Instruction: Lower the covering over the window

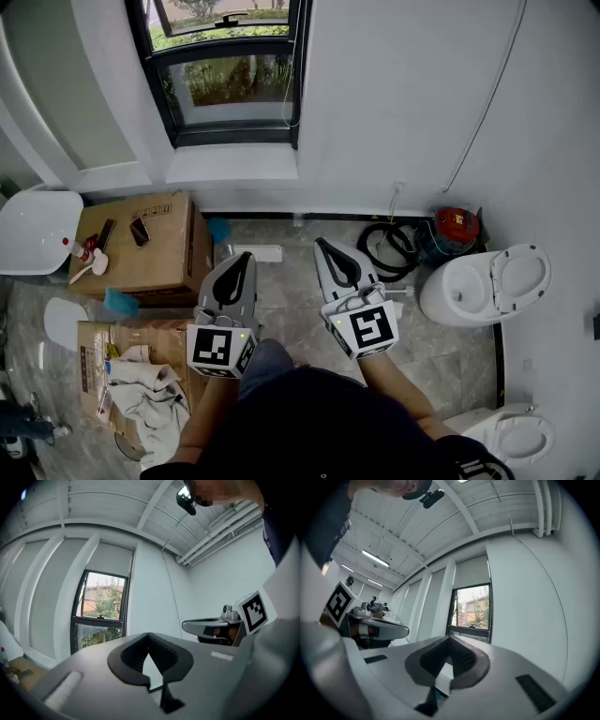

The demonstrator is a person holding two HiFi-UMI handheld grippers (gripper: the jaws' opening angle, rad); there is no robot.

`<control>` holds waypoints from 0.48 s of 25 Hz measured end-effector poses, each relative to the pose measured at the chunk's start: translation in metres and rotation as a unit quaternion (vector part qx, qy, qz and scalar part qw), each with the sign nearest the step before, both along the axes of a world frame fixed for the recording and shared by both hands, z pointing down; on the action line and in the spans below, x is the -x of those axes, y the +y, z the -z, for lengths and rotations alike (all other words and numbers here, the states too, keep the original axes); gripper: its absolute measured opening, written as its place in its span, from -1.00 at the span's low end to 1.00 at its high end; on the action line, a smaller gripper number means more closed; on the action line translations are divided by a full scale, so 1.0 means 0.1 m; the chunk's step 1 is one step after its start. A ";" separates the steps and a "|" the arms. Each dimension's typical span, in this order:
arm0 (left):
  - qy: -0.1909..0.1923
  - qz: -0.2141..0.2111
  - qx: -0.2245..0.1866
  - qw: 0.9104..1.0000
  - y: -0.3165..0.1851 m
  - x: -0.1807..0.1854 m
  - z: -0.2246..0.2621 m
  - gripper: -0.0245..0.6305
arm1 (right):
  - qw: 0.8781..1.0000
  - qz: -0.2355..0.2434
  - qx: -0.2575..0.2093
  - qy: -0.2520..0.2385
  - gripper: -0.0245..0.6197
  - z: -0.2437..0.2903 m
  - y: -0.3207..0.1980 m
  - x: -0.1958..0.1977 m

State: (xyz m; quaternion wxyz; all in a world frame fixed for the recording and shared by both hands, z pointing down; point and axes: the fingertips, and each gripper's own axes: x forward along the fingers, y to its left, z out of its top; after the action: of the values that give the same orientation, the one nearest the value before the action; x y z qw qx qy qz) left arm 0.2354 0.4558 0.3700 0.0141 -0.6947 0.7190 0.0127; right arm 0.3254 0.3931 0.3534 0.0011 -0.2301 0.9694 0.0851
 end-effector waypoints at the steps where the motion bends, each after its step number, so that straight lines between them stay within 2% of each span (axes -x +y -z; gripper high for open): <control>1: -0.002 0.000 -0.002 1.000 -0.03 0.00 0.01 -0.89 | 1.000 0.000 0.001 -0.002 -0.89 0.00 -0.03 0.01; 7: -0.003 0.003 0.011 1.000 -0.17 0.06 -0.03 -0.89 | 1.000 -0.009 0.017 -0.023 -0.89 -0.03 -0.22 0.04; 12: -0.005 -0.003 0.014 1.000 -0.30 0.09 -0.10 -0.89 | 0.999 -0.012 0.030 -0.018 -0.89 -0.18 -0.38 0.08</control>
State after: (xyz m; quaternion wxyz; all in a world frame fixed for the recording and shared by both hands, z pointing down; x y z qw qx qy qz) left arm 0.2262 0.4256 0.3805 0.0080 -0.6969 0.7171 -0.0008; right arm 0.3172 0.3552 0.3714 0.0108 -0.2435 0.9685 0.0516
